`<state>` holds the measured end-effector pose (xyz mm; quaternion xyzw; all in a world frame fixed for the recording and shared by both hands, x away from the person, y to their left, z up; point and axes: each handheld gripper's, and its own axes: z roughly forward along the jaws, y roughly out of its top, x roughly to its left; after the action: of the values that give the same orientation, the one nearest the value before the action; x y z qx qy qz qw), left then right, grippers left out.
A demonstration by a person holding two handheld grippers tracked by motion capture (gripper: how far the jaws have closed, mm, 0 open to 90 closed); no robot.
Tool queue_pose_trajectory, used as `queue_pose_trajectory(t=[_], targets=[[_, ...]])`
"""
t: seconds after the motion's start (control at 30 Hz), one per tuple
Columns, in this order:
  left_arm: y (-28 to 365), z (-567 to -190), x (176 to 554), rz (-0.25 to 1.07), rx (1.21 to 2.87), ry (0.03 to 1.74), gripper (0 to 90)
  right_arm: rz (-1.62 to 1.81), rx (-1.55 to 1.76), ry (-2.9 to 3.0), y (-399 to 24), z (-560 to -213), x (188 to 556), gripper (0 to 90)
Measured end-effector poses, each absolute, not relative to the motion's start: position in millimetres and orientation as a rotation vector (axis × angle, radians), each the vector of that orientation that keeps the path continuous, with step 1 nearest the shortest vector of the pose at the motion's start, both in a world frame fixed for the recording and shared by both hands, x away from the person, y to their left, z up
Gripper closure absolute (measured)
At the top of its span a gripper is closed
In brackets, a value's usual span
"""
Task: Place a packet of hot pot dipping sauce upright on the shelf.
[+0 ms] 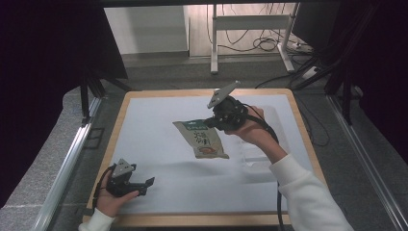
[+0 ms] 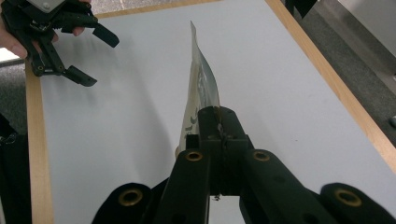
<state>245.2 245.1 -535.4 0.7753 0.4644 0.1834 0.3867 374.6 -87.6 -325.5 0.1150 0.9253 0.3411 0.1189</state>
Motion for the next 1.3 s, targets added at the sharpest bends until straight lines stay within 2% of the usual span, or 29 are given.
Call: queue_pose_trajectory(t=[1.3], targets=[[245, -535, 245, 0.469, 1.966, 1.186, 10.7, 1.021, 0.455, 2.594, -139, -299, 399, 89.8]])
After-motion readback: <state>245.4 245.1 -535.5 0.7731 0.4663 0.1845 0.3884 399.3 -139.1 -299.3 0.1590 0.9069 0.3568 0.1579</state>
